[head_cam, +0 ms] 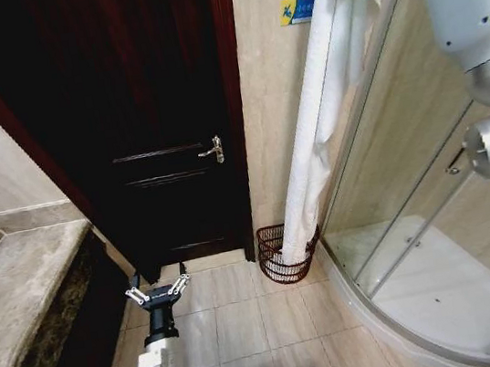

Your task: Discard the used towel into the hamper.

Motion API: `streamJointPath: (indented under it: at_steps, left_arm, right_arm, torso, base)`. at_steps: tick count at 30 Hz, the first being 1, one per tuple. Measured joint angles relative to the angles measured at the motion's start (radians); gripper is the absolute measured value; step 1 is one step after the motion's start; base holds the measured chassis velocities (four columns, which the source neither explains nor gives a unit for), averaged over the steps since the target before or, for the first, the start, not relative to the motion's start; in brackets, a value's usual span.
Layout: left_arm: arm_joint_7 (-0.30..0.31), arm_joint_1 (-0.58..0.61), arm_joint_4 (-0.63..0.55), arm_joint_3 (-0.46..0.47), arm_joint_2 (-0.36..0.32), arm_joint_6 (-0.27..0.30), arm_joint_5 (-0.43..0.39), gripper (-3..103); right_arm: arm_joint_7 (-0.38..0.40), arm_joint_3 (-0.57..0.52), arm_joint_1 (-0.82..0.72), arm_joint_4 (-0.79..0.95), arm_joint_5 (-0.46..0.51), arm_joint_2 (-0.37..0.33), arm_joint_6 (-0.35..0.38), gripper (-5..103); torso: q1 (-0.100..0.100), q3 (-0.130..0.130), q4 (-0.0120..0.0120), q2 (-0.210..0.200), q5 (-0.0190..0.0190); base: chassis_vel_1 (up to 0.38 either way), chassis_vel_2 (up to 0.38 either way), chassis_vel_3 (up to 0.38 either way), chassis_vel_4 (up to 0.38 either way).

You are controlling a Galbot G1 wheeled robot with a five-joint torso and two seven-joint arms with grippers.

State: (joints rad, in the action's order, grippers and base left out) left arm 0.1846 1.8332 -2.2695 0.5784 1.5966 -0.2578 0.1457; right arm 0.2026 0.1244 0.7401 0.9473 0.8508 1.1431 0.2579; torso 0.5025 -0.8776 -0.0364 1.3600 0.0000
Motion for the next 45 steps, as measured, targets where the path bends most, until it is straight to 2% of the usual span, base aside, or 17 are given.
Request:
streamJointPath:
  at_steps: [22, 35, 40, 45]
  left_arm:
    - [0.0, 0.009, -0.01, -0.007, 0.011, -0.008, 0.018, 100]
    - [-0.002, 0.01, -0.01, -0.008, 0.011, -0.013, 0.025, 100]
    - [-0.002, 0.01, -0.01, -0.01, 0.011, -0.02, 0.026, 100]
    - [-0.002, 0.012, -0.009, -0.011, 0.011, -0.023, 0.027, 100]
  right_arm:
    - [0.011, 0.017, 0.012, 0.033, 0.041, -0.026, 0.016, 3]
    - [-0.001, 0.034, 0.087, -0.032, 0.038, -0.004, 0.017, 3]
    - [0.01, 0.034, 0.025, 0.011, 0.039, -0.017, 0.025, 3]
    - [0.027, 0.019, -0.057, 0.061, 0.038, -0.037, 0.025, 3]
  torso:
    - [0.001, 0.0, -0.0001, 0.0, 0.0]
    - [-0.001, 0.0, 0.0002, 0.0, -0.0002]
    - [0.0, 0.0, -0.0002, 0.0, 0.0006]
    - [0.0, 0.0, -0.0002, 0.0, -0.0002]
  base:
    - [-0.054, 0.055, 0.052, -0.055]
    - [-0.003, 0.008, 0.005, -0.005]
    - [0.0, 0.0, 0.0, 0.0]
    - [0.0, 0.0, 0.0, 0.0]
